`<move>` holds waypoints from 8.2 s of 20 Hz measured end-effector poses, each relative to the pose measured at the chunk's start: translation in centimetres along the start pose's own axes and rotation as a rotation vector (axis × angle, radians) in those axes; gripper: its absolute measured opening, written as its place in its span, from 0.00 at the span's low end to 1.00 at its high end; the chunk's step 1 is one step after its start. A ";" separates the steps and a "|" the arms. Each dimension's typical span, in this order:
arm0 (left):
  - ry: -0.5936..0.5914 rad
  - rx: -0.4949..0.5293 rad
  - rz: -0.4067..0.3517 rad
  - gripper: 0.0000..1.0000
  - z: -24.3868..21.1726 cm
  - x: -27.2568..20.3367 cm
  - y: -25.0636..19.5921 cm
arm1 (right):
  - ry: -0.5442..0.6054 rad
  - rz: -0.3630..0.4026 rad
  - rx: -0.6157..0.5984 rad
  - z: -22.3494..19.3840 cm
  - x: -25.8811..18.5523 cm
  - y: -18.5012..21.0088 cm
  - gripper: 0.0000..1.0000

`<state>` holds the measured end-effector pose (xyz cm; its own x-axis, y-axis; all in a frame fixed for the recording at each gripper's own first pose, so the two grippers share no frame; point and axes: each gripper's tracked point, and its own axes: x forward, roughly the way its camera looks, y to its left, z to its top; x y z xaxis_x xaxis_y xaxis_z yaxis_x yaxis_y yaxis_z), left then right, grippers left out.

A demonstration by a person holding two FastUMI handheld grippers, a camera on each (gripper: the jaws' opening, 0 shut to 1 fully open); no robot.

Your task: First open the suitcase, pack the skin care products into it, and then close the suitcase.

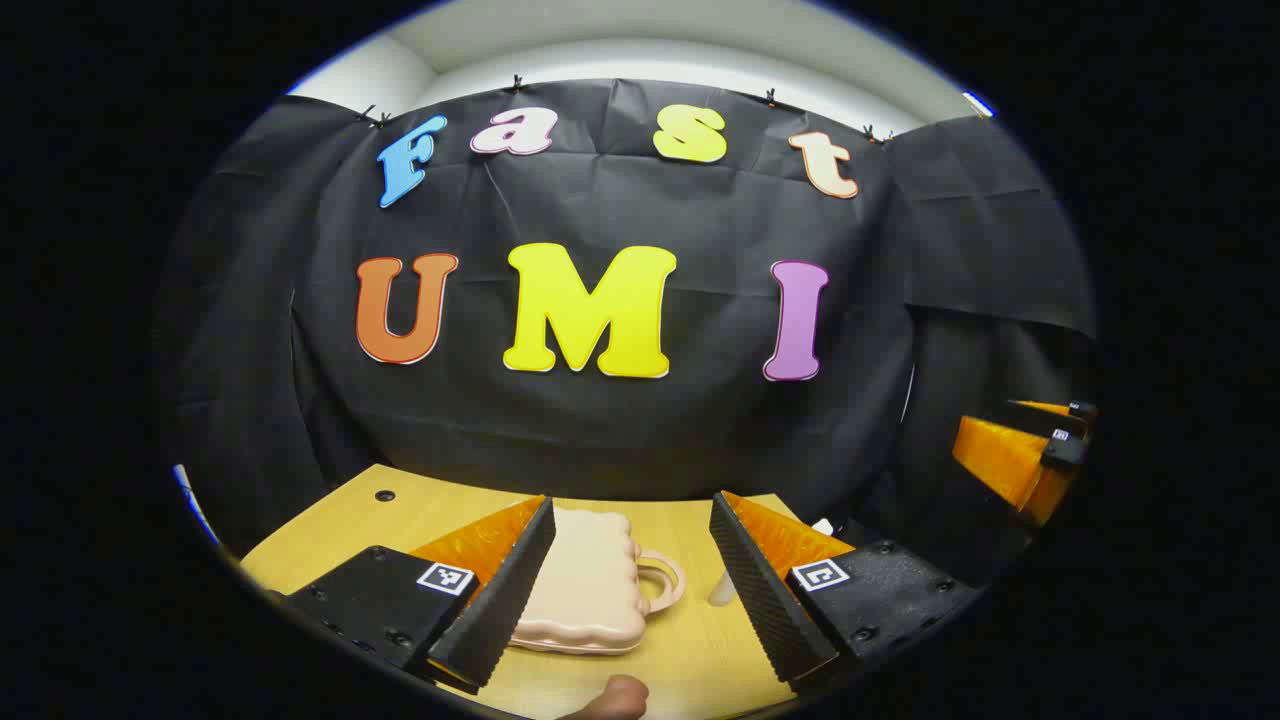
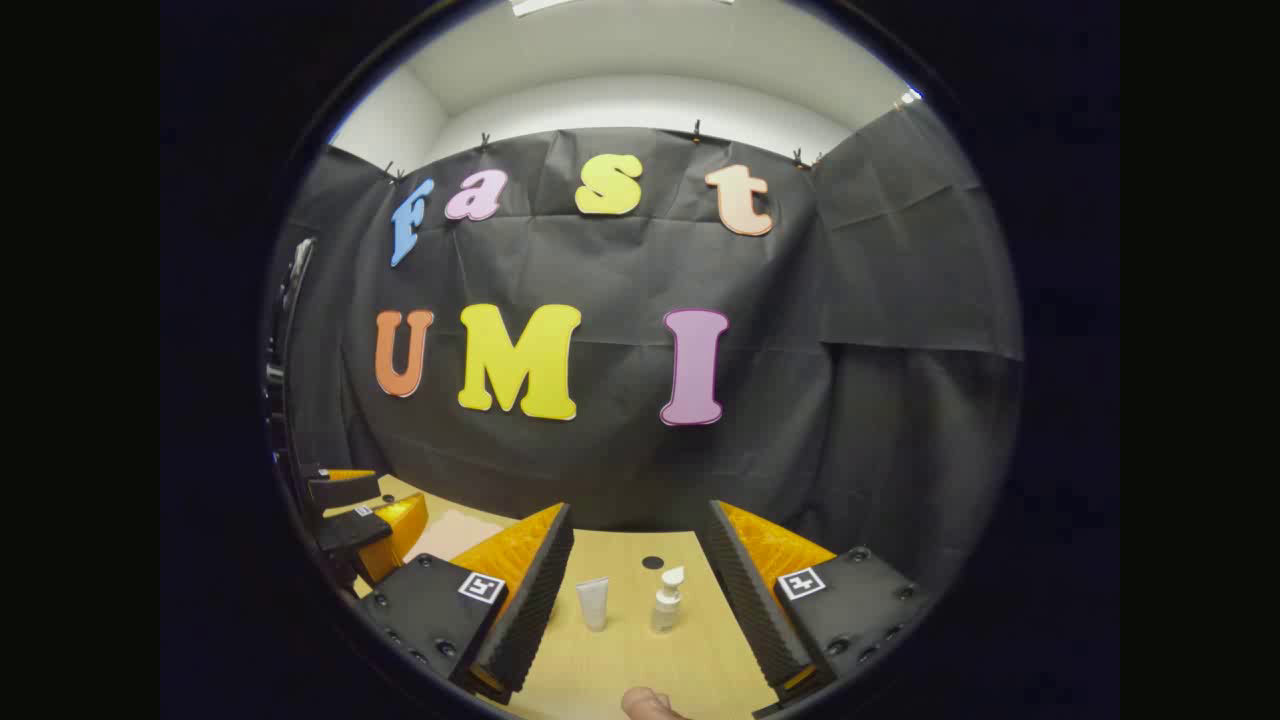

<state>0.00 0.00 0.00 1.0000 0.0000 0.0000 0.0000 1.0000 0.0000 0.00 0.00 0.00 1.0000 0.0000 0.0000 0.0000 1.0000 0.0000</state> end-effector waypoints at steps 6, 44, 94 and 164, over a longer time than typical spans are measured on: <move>-0.012 0.010 -0.034 0.99 0.3 0.6 -1.8 | 0.026 -0.018 0.033 -0.8 1.4 -1.5 0.80; 0.290 1.199 0.045 0.97 -24.6 13.1 -2.0 | 0.129 -0.003 -0.016 -10.9 8.1 -16.4 0.80; 0.413 0.641 0.161 0.03 -14.6 9.2 44.2 | 0.126 -0.278 0.000 -4.4 5.7 11.0 0.81; 0.489 0.217 -0.287 0.49 -30.1 17.5 -13.8 | 0.447 0.054 -0.044 -24.6 12.5 -14.6 0.80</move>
<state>17.49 -13.84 -30.11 0.8443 -0.2184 -0.4894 0.3210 0.9373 0.1355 12.54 -14.60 -24.58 0.9005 0.0422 -0.4328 -0.0614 0.9976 -0.0306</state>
